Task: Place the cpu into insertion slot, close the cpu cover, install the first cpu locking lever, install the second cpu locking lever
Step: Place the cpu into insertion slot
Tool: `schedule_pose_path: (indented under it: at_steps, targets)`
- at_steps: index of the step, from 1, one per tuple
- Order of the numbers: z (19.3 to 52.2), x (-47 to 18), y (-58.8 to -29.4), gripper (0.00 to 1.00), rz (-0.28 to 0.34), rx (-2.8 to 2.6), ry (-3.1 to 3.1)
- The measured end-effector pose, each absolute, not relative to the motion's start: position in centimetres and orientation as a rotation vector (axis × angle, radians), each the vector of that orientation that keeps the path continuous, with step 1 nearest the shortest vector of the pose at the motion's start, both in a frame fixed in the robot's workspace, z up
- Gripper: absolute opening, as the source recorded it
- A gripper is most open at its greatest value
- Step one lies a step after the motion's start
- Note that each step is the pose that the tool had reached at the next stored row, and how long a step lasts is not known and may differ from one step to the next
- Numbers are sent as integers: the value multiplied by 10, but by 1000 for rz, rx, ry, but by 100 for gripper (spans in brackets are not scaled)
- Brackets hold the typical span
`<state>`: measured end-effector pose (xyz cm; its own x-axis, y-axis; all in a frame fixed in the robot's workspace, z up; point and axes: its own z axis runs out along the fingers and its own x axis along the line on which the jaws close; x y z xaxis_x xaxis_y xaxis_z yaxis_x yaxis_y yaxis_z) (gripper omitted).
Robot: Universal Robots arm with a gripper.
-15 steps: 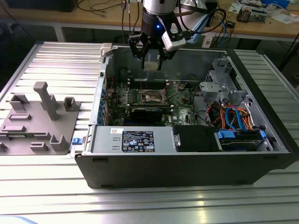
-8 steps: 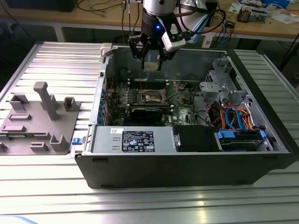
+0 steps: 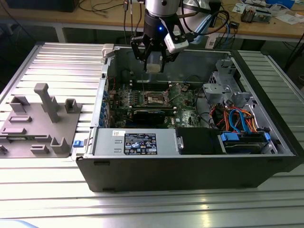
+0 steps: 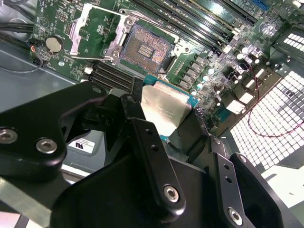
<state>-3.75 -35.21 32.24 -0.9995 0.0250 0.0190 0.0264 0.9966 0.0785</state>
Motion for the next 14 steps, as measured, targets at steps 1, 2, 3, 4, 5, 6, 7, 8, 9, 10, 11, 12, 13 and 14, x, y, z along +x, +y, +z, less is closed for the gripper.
schedule_pose_path:
  at_steps: [1, 2, 3, 4, 5, 6, 7, 8, 9, 10, 11, 12, 13, 14]
  targets:
    - [322, -37, -352, 55, -123, -40, -3121]
    - [322, -37, -352, 55, -123, -40, -3121]
    - [322, -38, -352, 55, -123, -40, -3121]
    - [322, -38, -352, 55, -123, -40, -3121]
    - [321, -37, -352, 55, -123, -40, -3121]
    - [321, -38, -352, 55, -123, -40, -3121]
    - [321, -38, -352, 55, -123, -40, -3121]
    - [320, -38, -352, 55, -123, -40, -3121]
    - [320, -38, -352, 55, -123, -40, -3121]
    - [320, -38, -352, 55, -123, -40, -3121]
    - [320, -38, -352, 55, -123, -40, -3121]
    - [320, -38, -352, 55, -123, -40, -3121]
    - [319, -38, -352, 55, -123, -40, -3121]
    - [319, -38, -352, 55, -123, -40, -3121]
